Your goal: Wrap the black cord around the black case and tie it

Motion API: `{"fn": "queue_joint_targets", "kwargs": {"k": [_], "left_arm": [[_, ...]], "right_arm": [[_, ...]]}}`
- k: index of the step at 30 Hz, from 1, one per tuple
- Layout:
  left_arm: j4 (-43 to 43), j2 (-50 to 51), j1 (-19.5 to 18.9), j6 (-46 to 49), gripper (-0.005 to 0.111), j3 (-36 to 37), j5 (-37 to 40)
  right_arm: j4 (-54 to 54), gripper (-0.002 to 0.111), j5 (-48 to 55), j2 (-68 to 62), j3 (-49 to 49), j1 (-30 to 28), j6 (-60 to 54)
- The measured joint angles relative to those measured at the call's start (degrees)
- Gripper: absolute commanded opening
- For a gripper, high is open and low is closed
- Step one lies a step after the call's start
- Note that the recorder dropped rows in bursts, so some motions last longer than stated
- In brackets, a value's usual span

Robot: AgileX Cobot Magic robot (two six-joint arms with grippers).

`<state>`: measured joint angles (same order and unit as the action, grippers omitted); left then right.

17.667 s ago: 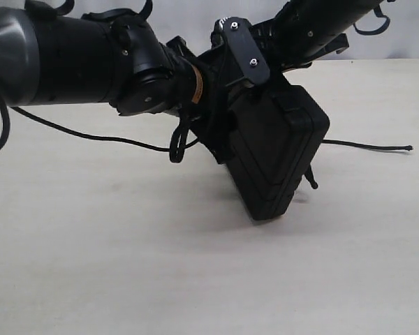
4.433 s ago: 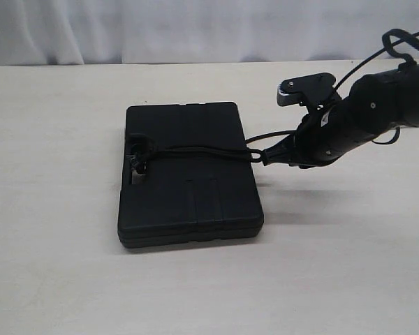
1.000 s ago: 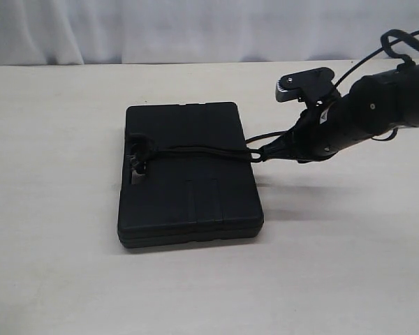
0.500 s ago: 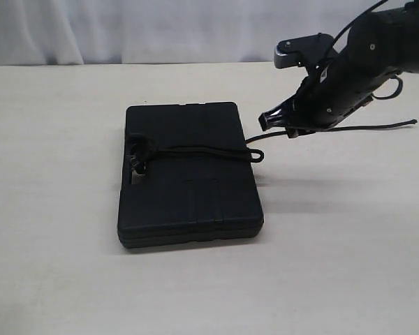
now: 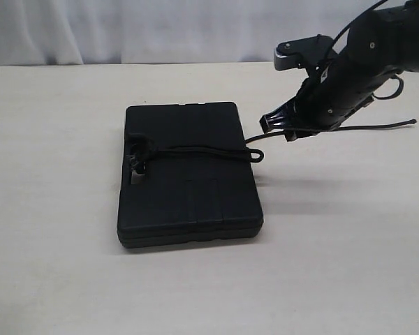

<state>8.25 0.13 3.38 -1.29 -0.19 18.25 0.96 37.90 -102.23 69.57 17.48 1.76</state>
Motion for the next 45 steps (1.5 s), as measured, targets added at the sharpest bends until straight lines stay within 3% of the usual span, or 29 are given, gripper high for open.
{"fn": "queue_joint_targets", "kwargs": {"k": [11,15,19,22,27,32,36,39,45], "left_arm": [[2.49,0.00,0.00,1.29,0.000,0.00,-2.19],[-2.47,0.00,0.00,-2.18,0.000,0.09,-15.08],[-6.36,0.00,0.00,-5.05,0.000,0.09,-34.27],[-5.86,0.00,0.00,-12.67,0.000,0.09,-46.62],[-1.22,0.65,0.00,-18.17,0.000,0.09,-55.01],[0.96,6.73,0.00,-18.90,0.000,-2.49,-54.18],[3.57,14.69,0.00,-19.34,0.000,-3.01,-43.99],[5.25,24.76,0.00,-19.90,0.000,-3.79,-41.54],[25.12,46.20,0.00,-32.09,0.000,-13.42,-40.30]], "right_arm": [[1.28,0.027,-4.51,0.00,0.00,0.00,-0.49],[1.68,0.027,-4.62,0.00,0.00,0.00,-0.63],[2.53,0.027,-5.07,0.00,-0.55,0.00,-0.66],[3.19,0.027,-7.74,0.00,-2.11,-0.54,-0.66],[1.70,0.027,-9.98,-0.05,-2.81,-2.17,-0.76],[1.12,0.027,-11.39,-0.05,-2.94,-2.17,-1.20],[0.16,0.027,-11.65,-0.05,-3.05,-2.17,-1.29],[-0.32,0.027,-11.49,-0.05,-3.05,-2.07,-1.76],[-0.47,0.027,-10.04,-0.05,-3.05,-2.07,-2.88]]}}
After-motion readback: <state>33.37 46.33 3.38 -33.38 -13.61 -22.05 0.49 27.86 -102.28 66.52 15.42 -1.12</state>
